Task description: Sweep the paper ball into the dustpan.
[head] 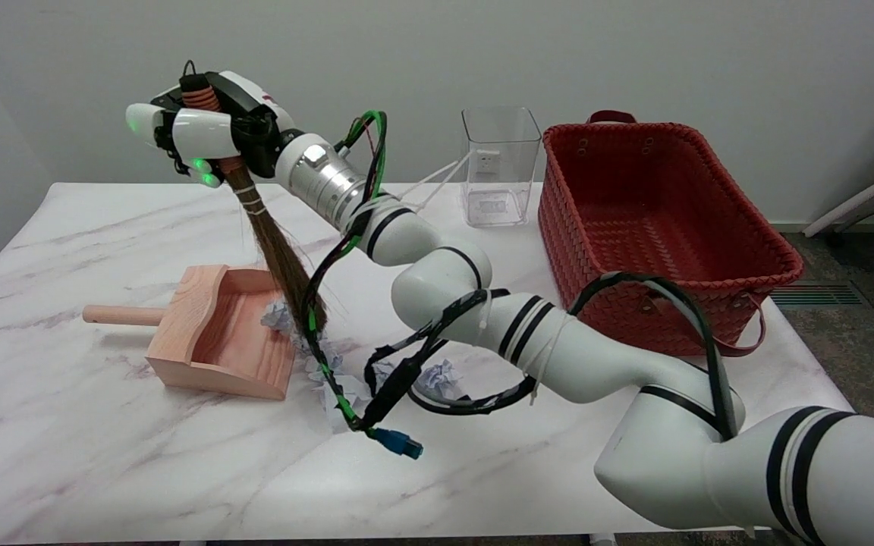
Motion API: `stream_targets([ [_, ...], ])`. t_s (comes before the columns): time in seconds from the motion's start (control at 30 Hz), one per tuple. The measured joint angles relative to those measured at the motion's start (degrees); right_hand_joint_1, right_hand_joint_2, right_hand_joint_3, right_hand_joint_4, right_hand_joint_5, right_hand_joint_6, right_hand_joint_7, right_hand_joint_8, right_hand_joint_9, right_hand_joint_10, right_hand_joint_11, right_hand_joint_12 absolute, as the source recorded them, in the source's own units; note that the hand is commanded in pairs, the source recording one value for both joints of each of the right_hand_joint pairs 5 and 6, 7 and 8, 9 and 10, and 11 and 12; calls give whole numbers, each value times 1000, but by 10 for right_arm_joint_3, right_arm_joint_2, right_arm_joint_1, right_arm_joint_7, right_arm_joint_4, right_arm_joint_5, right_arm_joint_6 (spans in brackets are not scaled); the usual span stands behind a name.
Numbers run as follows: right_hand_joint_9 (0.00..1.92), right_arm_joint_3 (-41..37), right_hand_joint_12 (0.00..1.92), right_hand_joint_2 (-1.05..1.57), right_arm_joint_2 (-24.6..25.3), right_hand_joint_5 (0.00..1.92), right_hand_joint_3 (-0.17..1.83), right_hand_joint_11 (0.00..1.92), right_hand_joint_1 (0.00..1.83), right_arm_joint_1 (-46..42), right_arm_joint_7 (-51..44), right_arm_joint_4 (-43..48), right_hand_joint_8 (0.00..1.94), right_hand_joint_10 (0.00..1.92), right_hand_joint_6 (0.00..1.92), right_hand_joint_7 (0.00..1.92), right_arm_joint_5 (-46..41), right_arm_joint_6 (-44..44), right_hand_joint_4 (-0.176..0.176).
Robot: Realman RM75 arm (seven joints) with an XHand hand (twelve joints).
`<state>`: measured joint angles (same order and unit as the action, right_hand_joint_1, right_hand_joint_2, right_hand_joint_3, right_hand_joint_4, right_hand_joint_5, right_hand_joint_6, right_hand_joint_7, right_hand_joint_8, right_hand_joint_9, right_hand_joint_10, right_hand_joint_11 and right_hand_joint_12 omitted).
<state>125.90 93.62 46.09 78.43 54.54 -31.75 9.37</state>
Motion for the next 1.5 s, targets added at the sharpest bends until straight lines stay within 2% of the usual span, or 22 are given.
stream_targets([
  [0.33,1920,-6,1832,1285,-49,1920,1179,1832,1020,-13,4,43,1920,1920,1920,1920,9,-9,0],
  [0.8,1920,-39,1835,1281,-112,1920,1186,1835,1021,-90,-9,107,1920,1920,1920,1920,14,-12,0],
  [1.1,1920,-50,1840,1277,-119,1920,1193,1840,1022,-110,-49,106,1920,1920,1920,1920,16,12,0],
  [1.5,1920,-54,1837,1277,-99,1920,1204,1837,1021,-106,-103,72,1920,1920,1920,1920,16,42,0],
])
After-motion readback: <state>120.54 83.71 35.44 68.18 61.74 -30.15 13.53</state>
